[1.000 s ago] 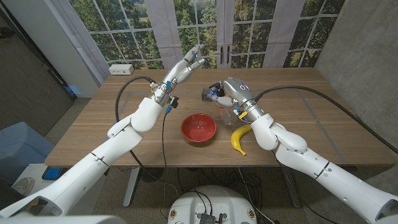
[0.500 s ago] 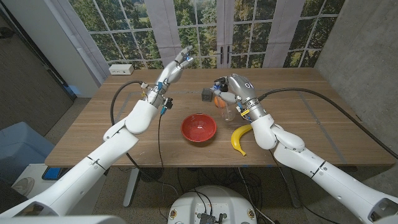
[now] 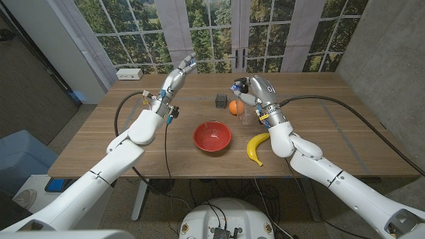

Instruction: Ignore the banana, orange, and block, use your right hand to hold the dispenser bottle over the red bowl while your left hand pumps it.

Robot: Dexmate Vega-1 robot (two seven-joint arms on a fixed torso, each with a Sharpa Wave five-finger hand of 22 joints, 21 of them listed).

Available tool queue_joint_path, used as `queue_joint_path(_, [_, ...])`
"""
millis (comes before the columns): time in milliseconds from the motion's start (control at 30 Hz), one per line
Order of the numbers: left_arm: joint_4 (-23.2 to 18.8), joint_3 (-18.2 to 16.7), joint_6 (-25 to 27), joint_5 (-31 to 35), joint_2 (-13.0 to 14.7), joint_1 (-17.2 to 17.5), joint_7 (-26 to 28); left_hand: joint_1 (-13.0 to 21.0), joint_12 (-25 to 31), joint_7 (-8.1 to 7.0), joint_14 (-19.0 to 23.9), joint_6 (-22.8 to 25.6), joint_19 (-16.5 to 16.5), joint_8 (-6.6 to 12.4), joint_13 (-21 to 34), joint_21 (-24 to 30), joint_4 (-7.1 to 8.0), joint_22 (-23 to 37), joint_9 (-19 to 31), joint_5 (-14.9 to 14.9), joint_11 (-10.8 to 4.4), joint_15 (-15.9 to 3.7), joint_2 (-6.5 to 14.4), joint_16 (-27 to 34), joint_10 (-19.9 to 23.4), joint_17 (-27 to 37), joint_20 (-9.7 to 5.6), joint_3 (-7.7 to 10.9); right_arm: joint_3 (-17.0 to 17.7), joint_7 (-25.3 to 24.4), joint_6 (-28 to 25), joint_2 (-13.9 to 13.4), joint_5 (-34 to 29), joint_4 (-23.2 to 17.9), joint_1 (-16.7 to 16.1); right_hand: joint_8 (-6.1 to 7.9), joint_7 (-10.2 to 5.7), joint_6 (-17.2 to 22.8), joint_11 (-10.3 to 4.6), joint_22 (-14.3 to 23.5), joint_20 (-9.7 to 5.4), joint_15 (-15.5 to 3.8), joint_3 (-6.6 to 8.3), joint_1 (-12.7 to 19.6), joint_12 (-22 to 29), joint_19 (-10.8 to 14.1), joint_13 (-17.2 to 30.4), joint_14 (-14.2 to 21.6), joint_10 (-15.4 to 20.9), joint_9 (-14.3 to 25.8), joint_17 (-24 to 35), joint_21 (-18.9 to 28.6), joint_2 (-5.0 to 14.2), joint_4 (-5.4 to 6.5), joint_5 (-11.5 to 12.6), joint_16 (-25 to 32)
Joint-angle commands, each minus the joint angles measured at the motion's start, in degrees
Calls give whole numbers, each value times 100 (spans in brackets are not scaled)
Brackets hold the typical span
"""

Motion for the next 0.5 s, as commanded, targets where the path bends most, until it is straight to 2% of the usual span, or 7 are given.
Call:
queue_joint_path(33, [120, -112, -34, -454, -18, 135, 9, -18, 45, -2, 38, 24, 59, 7, 15, 32, -54, 25, 21, -28, -8, -151, 159, 11, 34, 3, 4, 18, 6, -247, -50, 158, 198, 334, 126, -13, -7, 18, -35, 7, -845, -1015, -16, 359, -18, 17, 19, 862, 24, 22, 25, 48, 311, 5, 32, 17])
queue_joint_path(500, [241, -222, 28, -787, -7, 239, 51, -21, 41, -12, 51, 41, 74, 4, 15, 23, -78, 27, 20, -30, -2, -162, 139, 6, 49, 3, 4, 6, -77, -610, -57, 325, 286, 861, 395, -28, -11, 39, -24, 6, -846, -1014, -21, 362, -36, 7, 34, 878, 35, 26, 42, 61, 312, 4, 33, 3])
